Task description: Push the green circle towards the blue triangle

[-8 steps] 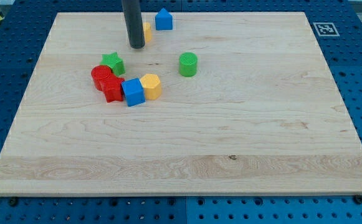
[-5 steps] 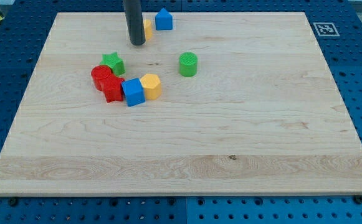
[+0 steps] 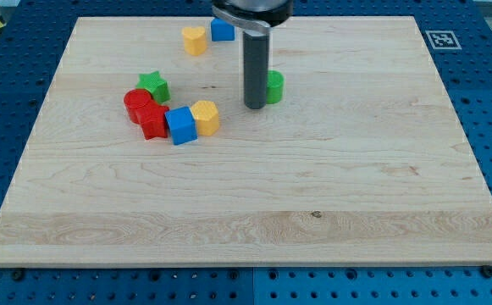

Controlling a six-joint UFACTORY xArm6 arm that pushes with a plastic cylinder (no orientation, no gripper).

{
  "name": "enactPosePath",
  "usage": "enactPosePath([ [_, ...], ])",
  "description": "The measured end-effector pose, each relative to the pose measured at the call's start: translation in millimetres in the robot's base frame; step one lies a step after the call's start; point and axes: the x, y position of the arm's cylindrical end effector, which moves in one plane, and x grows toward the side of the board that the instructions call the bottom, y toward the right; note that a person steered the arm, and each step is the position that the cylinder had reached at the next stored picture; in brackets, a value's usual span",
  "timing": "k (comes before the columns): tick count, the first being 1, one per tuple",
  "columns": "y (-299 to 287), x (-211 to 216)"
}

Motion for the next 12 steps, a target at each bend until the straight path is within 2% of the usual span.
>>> enactPosePath([
  [3,48.1,-9.9],
  [6,29.0,-49.7],
  [8,22.8,-34.6],
  [12,14.9,-59.2],
])
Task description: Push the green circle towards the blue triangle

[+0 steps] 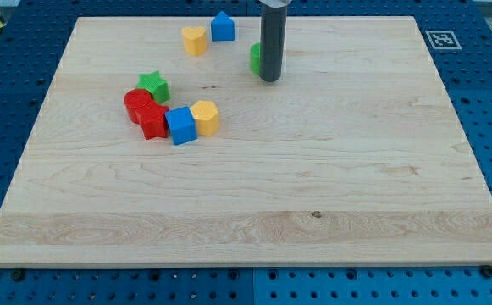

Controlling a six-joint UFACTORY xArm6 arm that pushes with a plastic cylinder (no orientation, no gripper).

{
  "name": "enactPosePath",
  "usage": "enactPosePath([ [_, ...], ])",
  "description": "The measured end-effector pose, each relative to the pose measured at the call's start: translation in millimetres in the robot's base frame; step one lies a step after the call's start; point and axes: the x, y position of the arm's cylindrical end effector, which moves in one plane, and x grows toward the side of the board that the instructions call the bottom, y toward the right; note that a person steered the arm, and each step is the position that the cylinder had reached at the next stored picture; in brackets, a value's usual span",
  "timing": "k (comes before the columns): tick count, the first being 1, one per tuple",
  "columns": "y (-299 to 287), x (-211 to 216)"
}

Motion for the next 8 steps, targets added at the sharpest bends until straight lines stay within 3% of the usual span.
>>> enactPosePath([
  [8,-3.1,-33.6],
])
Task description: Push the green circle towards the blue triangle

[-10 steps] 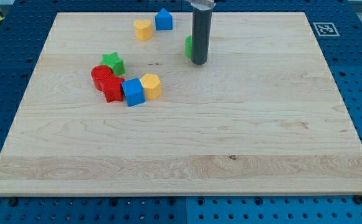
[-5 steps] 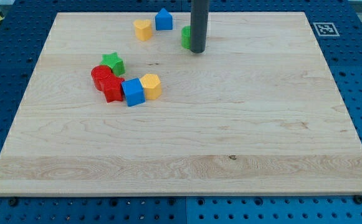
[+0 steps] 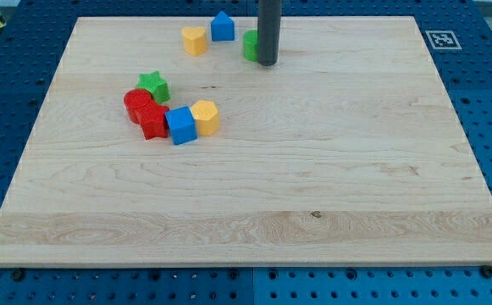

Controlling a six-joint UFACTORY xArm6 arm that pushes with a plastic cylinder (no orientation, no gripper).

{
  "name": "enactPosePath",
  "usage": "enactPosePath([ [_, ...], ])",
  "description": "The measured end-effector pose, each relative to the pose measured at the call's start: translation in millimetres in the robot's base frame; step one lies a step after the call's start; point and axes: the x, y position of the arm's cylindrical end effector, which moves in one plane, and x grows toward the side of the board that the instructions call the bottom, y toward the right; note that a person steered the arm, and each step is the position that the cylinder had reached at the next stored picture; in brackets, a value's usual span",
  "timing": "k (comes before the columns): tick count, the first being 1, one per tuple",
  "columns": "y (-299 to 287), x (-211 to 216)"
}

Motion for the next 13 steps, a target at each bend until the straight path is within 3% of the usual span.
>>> enactPosePath([
  [11,-5.1,-11.4],
  [13,17.6,35.5],
])
